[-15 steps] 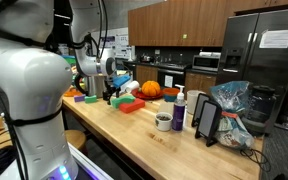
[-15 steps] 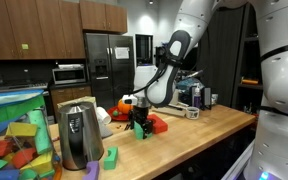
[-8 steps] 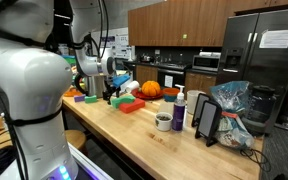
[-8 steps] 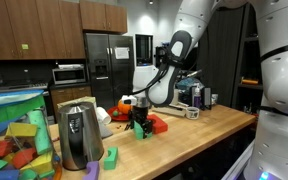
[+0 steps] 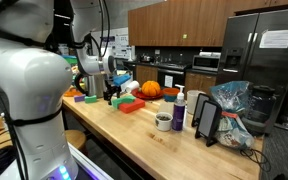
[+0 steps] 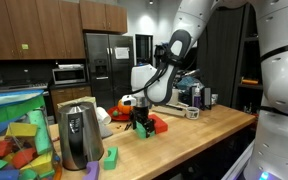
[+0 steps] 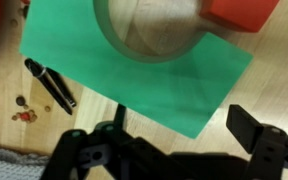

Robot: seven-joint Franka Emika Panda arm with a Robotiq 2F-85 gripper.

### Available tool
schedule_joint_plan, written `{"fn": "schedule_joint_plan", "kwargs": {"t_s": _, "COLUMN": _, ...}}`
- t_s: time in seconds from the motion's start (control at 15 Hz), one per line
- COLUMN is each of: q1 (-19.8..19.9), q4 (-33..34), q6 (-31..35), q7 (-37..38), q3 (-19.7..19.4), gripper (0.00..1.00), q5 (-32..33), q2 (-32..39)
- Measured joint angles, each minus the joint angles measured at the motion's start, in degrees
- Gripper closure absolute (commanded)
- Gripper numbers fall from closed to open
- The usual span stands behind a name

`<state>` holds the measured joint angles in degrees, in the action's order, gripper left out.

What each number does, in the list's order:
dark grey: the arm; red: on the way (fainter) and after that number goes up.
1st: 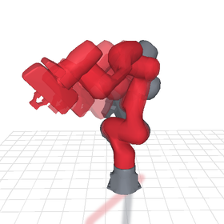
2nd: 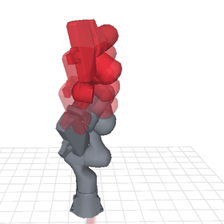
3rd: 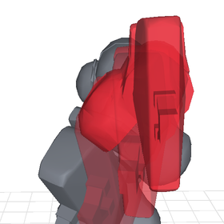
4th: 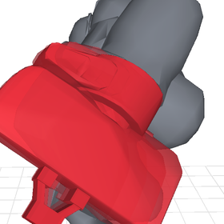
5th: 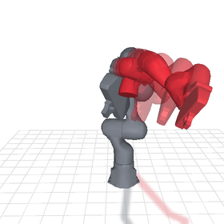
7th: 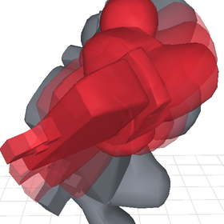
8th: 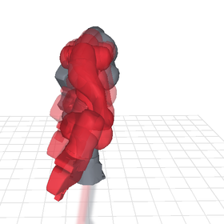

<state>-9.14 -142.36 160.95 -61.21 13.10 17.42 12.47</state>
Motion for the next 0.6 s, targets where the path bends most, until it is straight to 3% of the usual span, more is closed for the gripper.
{"fn": "schedule_joint_plan", "kwargs": {"t_s": 0.6, "q1": -0.23, "q4": 1.45, "q6": -3.59, "q7": 2.33, "q3": -0.97, "gripper": 0.0, "q5": 5.82, "q2": 0.02}}
